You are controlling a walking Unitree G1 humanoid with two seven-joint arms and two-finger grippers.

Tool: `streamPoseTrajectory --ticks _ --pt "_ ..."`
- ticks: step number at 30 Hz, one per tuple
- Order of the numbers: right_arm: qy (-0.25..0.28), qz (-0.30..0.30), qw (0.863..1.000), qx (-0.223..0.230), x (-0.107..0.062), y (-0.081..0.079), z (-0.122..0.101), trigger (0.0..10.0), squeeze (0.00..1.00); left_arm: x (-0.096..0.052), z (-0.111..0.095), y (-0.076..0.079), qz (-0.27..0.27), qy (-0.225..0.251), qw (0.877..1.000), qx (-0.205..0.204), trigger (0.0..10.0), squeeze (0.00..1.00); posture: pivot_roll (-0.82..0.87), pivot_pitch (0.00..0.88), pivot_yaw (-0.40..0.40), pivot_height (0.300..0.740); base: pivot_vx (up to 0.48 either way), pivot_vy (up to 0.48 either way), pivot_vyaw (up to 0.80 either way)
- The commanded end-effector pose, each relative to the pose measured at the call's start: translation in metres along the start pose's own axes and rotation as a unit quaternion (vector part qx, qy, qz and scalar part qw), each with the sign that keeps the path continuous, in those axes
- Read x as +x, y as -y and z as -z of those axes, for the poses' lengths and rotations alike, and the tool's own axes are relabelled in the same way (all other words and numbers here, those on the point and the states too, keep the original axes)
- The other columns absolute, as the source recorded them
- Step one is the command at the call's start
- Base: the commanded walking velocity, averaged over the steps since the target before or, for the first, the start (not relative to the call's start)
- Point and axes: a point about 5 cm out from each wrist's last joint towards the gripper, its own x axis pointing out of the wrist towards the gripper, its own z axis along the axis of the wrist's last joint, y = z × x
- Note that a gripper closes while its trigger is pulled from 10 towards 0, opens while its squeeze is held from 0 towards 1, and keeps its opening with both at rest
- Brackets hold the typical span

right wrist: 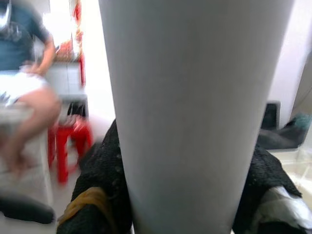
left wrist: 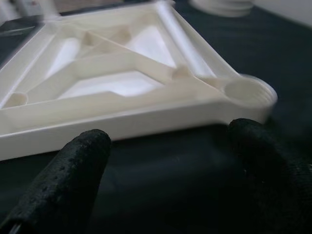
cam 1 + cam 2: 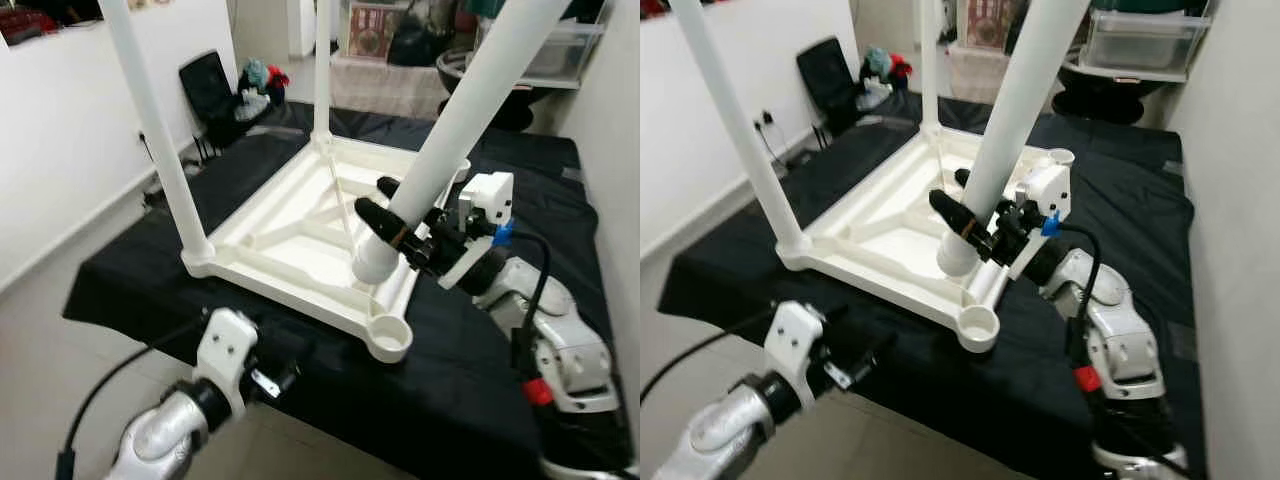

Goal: Building children table

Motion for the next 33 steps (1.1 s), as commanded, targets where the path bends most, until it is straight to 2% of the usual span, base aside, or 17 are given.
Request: streamPoseTrajectory --ticks 1,4,7,11,14,16,19,24,28,32,33 --pt "-0.025 -0.037 0.999 0.003 -0.004 0.005 -0.001 10.0 0.00 -0.012 -0.001 0.014 0.058 -0.012 0.998 0.016 10.0 0.00 -0.08 0.167 0.002 0.740 0.000 0.000 0.00" --pt "-0.039 -0.045 0.998 0.003 -0.005 0.008 0.000 10.0 0.00 -0.020 -0.002 0.019 0.075 -0.018 0.997 0.015 10.0 0.00 -0.08 0.167 0.002 0.740 0.000 0.000 0.00" --pt "-0.070 -0.102 0.992 -0.003 0.002 0.006 0.000 10.0 0.00 -0.031 -0.008 0.024 0.065 -0.010 0.998 0.018 10.0 0.00 -0.07 0.235 -0.002 0.740 0.000 0.000 0.00" --pt "-0.077 -0.144 0.987 -0.004 0.009 0.008 -0.006 10.0 0.00 -0.031 -0.014 0.022 0.043 0.005 0.999 0.032 10.0 0.00 -0.07 0.251 -0.002 0.740 0.000 0.000 0.00" --pt "-0.053 -0.214 0.975 0.021 0.017 0.014 -0.030 10.0 0.00 -0.028 -0.025 0.018 0.020 0.034 0.998 0.057 10.0 0.00 -0.06 0.291 -0.013 0.740 0.000 0.000 0.00" --pt "-0.053 -0.214 0.975 0.021 0.017 0.014 -0.030 10.0 0.00 -0.028 -0.025 0.018 0.020 0.034 0.998 0.057 10.0 0.00 -0.06 0.291 -0.013 0.740 0.000 0.000 0.00" --pt "-0.026 -0.242 0.970 0.027 0.019 0.021 -0.047 10.0 0.00 -0.029 -0.030 0.017 0.006 0.051 0.997 0.062 10.0 0.00 -0.06 0.322 -0.022 0.740 0.000 0.000 0.00" --pt "-0.002 -0.268 0.963 0.008 0.017 0.026 -0.055 10.0 0.00 -0.033 -0.036 0.021 0.003 0.064 0.996 0.066 10.0 0.00 -0.04 0.351 -0.019 0.740 0.000 0.000 0.00" --pt "0.024 -0.271 0.962 0.002 0.010 0.026 -0.051 10.0 0.00 -0.035 -0.038 0.022 0.007 0.066 0.996 0.063 10.0 0.00 -0.01 0.363 -0.002 0.740 0.000 0.000 0.00" --pt "0.035 -0.283 0.958 0.012 0.004 0.029 -0.050 10.0 0.00 -0.037 -0.038 0.022 0.011 0.064 0.996 0.062 10.0 0.00 0.00 0.366 0.011 0.740 0.000 0.000 0.00" --pt "0.039 -0.308 0.950 0.025 -0.003 0.030 -0.051 10.0 0.00 -0.039 -0.038 0.022 0.012 0.062 0.996 0.063 10.0 0.00 0.02 0.371 0.026 0.740 0.000 0.000 0.00"
